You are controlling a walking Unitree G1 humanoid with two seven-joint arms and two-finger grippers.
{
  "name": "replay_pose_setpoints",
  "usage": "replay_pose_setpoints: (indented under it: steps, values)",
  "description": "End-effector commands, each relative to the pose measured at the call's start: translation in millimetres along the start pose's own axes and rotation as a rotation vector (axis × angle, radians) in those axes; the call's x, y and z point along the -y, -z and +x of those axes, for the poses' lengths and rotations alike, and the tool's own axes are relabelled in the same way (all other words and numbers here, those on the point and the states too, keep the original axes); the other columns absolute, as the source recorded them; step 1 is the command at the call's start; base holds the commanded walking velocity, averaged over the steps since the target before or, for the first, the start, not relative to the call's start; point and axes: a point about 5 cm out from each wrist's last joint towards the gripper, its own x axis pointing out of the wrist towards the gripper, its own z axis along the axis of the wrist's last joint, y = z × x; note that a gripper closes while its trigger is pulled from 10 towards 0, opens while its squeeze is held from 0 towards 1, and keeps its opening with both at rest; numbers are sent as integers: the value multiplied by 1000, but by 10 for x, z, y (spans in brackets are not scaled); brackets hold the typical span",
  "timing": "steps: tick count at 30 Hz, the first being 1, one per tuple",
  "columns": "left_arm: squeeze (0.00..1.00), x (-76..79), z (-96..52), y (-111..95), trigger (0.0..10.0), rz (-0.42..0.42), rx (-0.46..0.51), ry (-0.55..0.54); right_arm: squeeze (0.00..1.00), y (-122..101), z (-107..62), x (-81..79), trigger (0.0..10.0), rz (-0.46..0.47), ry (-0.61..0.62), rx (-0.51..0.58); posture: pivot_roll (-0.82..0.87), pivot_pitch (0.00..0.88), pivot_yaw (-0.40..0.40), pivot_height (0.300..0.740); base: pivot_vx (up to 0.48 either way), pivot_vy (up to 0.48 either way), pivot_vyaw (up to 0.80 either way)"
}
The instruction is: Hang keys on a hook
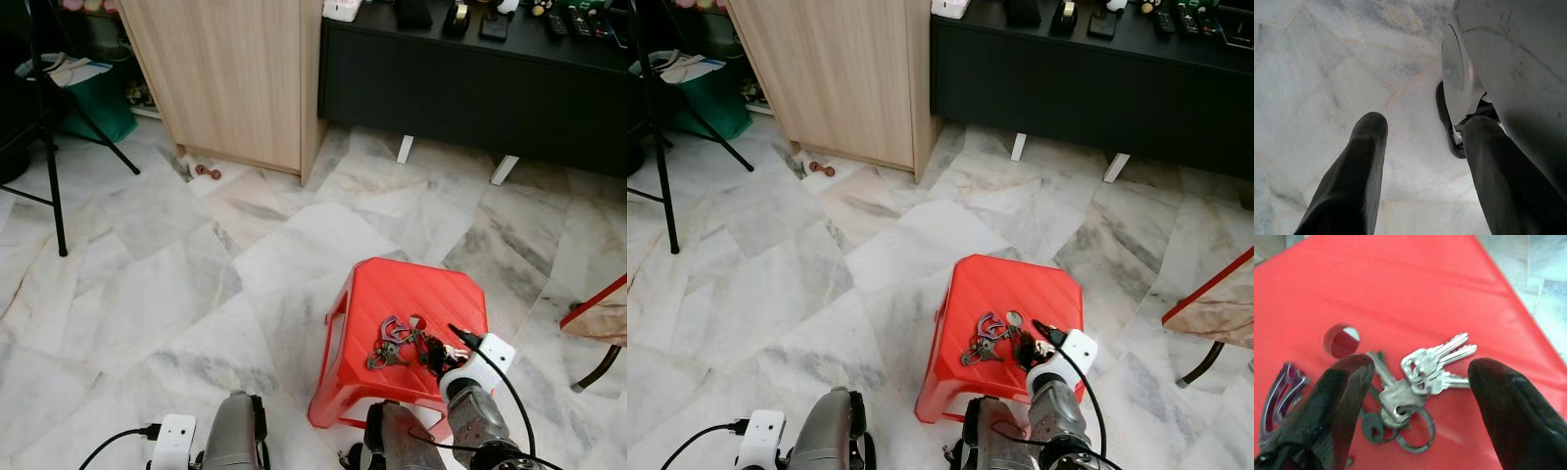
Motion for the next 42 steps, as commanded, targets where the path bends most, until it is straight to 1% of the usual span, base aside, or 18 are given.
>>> replay_pose_setpoints:
  steps: [1,5,11,12,14,17,23,28,32,36,42]
  values:
    - [0,-15,-24,88,10000,-19,-29,-10,0,-19,-3,43,10000,16,22,11,115,182,-61,618,0,0,0]
    - [0,-16,-21,79,10000,-19,-27,-12,0,-19,-2,37,10000,16,23,12,117,176,-62,618,0,0,0]
    - [0,-17,-13,57,10000,-23,-23,-15,0,70,-12,-111,10000,-34,-115,-29,114,170,-64,618,0,0,0]
    - [0,-14,-11,54,10000,-23,-24,-14,0,124,-28,-140,10000,-65,-144,-43,109,168,-65,618,0,0,0]
    - [0,-11,-11,55,10000,-23,-24,-13,0,152,-38,-151,10000,-77,-157,-50,109,168,-65,618,0,0,0]
    - [0,-5,-11,59,10000,-25,-27,-12,0,209,-60,-120,10000,-47,-145,-61,108,168,-67,618,0,0,0]
    - [0,3,-12,67,10000,-24,-31,-13,0,296,-97,-81,10000,-37,-133,-75,106,167,-69,618,0,0,0]
    - [0,3,-12,68,10000,-22,-31,-13,0,296,-104,-42,10000,-30,-113,-68,106,164,-70,618,0,0,0]
    - [0,6,-11,67,10000,-20,-31,-13,0,288,-103,-31,10000,-3,-112,-65,106,165,-72,618,0,0,0]
    - [0,18,-11,67,10000,-15,-31,-10,0,241,-90,-48,10000,29,-129,-40,104,166,-72,618,0,0,0]
    - [0,23,-9,65,10000,-11,-31,-8,0,209,-83,-63,10000,47,-146,-22,103,167,-73,618,0,0,0]
